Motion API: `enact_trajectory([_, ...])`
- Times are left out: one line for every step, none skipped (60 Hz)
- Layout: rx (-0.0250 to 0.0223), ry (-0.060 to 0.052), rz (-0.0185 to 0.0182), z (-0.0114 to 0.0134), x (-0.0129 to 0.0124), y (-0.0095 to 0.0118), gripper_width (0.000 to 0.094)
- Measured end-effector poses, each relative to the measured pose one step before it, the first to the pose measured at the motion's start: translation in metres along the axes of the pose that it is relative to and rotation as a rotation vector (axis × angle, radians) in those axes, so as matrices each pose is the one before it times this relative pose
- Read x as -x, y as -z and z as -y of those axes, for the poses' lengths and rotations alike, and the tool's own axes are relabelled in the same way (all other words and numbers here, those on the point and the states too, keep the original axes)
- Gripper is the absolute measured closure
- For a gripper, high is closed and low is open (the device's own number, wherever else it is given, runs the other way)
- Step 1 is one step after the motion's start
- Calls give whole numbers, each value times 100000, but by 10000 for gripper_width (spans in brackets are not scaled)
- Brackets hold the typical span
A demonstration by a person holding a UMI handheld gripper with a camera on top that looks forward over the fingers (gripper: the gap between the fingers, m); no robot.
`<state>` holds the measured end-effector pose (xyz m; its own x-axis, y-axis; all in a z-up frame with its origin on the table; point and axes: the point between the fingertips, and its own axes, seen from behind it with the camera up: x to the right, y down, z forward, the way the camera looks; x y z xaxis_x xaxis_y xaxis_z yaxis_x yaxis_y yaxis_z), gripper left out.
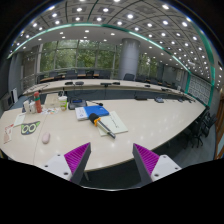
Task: Arrange mouse
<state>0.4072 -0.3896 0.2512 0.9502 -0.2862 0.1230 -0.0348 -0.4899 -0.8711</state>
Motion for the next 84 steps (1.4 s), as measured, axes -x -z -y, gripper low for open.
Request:
enact_trajectory([295, 39, -140, -136, -19, 3, 82])
enact_trajectory([346, 4, -176, -171, -12, -16, 82])
enact_trajectory([463, -15, -195, -257, 3, -46, 82])
enact_trajectory([544, 23, -182, -342, 25, -87, 83])
enact_trajectory([603, 35, -84, -401, 86, -106, 83])
enact_trajectory([375, 19, -22, -665, 361, -483, 83])
enact_trajectory([622, 36, -1, -464, 161, -149, 83])
enact_trajectory([606, 71, 32, -510, 186, -137, 84])
enact_trajectory([669, 109, 69, -532, 206, -119, 84])
enact_trajectory([707, 107, 79, -557, 265, -155, 84])
enact_trajectory([1018, 225, 106, -200, -39, 389, 86])
enact_trajectory([800, 171, 151, -608, 356, -183, 84])
enact_trajectory([747, 195, 193, -618, 348, -187, 84])
enact_trajectory([922, 173, 298, -292, 575, -824, 84])
enact_trajectory([275, 72, 573, -1072, 521, -4, 85])
enact_trajectory([475, 155, 821, -630, 667, -59, 87])
enact_trajectory([502, 123, 821, -634, 655, -156, 91])
enact_trajectory([656, 65, 718, -673, 664, -176, 91])
enact_trajectory([898, 93, 762, -711, 734, -194, 89])
enact_trajectory([1043, 79, 779, -700, 781, -239, 87])
enact_trajectory([1112, 75, 682, -675, 798, -255, 89])
enact_trajectory([1009, 141, 723, -604, 819, -282, 87])
enact_trajectory([1156, 204, 602, -240, 841, -366, 89])
enact_trajectory([785, 178, 698, -457, 983, -231, 88])
enact_trajectory([510, 214, 536, -645, 986, -624, 88])
enact_trajectory([595, 166, 665, -420, 951, -440, 89])
enact_trajectory([418, 162, 738, -286, 1041, -447, 88])
enact_trajectory([121, 221, 894, -189, 1117, -405, 87])
enact_trajectory([-137, 295, 1015, -98, 1218, -506, 87])
enact_trajectory([-182, 313, 1052, -48, 1216, -509, 87])
enact_trajectory([-179, 324, 1058, -17, 1230, -512, 88])
enact_trajectory([357, 293, 1141, 258, 1164, -267, 88])
enact_trajectory([-408, 333, 865, -77, 1384, -817, 87])
enact_trajectory([-356, 276, 1004, 152, 1234, -624, 87])
enact_trajectory([-445, 167, 1090, 368, 1087, -416, 88])
enact_trajectory([-950, -14, 787, 207, 1304, -900, 86])
enact_trajectory([-638, -108, 1031, 316, 1195, -707, 87])
enact_trajectory([-179, -164, 1436, 386, 1088, -537, 90])
enact_trajectory([-115, -277, 1313, 245, 1200, -762, 89])
enact_trajectory([244, -338, 1214, 476, 1143, -690, 90])
enact_trajectory([-220, -271, 867, 202, 1148, -897, 92])
enact_trajectory([-277, -223, 988, 342, 984, -831, 94])
enact_trajectory([-320, -97, 892, 392, 884, -891, 93])
enact_trajectory([-346, 110, 682, 435, 825, -842, 94])
enact_trajectory([-395, 296, 544, 432, 756, -821, 94])
enact_trajectory([-449, 498, 397, 492, 664, -891, 94])
enact_trajectory([-442, 552, 529, 585, 534, -792, 95])
enact_trajectory([-524, 578, 309, 512, 551, -1033, 94])
enact_trajectory([-409, 888, -230, 528, 609, -657, 93])
enact_trajectory([-515, 789, 94, 501, 468, -773, 94])
enact_trajectory([-359, 722, 172, 458, 438, -780, 93])
enact_trajectory([-229, 654, 265, 415, 433, -783, 94])
enact_trajectory([-114, 536, 331, 386, 426, -767, 95])
enact_trajectory([-365, 293, 612, 372, 232, -890, 93])
enact_trajectory([-257, 264, 274, 391, 313, -730, 97])
enact_trajectory([-295, 260, 128, 372, 228, -750, 100])
enact_trajectory([-181, 294, 150, 321, 207, -731, 110])
enact_trajectory([-46, 407, 440, 198, -77, -782, 119])
enact_trajectory([416, 269, -121, 279, 423, -613, 128])
enact_trajectory([227, 254, 69, 211, 201, -610, 140])
enact_trajectory([169, 197, -24, 196, 137, -579, 150])
enact_trajectory([92, 153, -47, 181, 112, -529, 161])
enact_trajectory([28, 150, -46, 142, 103, -510, 171])
enact_trajectory([154, 173, 156, 89, 157, -482, 184])
enact_trajectory([402, 219, 309, 20, 149, -448, 198])
enact_trajectory([440, 148, 286, -23, 135, -404, 209])
enact_trajectory([334, 63, 320, -32, 106, -358, 226])
enact_trajectory([57, -51, 758, -92, -271, -409, 249])
enact_trajectory([515, -47, -199, -192, 282, -316, 276])
enact_trajectory([863, -65, -166, -240, 29, -253, 305])
enact_trajectory([1036, -115, -248, -274, -12, -167, 340])
enact_trajectory([970, -209, -176, -281, 1, -167, 369])
enact_trajectory([-1395, -263, -434, 290, -114, 4, 392])
enact_trajectory([-992, -108, -27, 192, -43, -52, 433])
enact_trajectory([500, -37, 474, -163, -74, -96, 443])
enact_trajectory([264, -104, 86, -67, 5, 56, 444])
enact_trajectory([-179, 104, 126, 67, 24, 50, 452])
enact_trajectory([55, 264, 46, 14, 12, 60, 461])
enact_trajectory([228, 315, -78, -53, -37, -65, 471])
enact_trajectory([215, 416, -59, -9, -19, 29, 486])
enact_trajectory([179, 403, -211, -9, -42, 37, 496])
enact_trajectory([392, 369, -418, -65, -87, 12, 500])
enact_trajectory([298, 161, -341, -21, -64, 22, 514])
enact_trajectory([122, 17, -156, 31, -7, 0, 519])
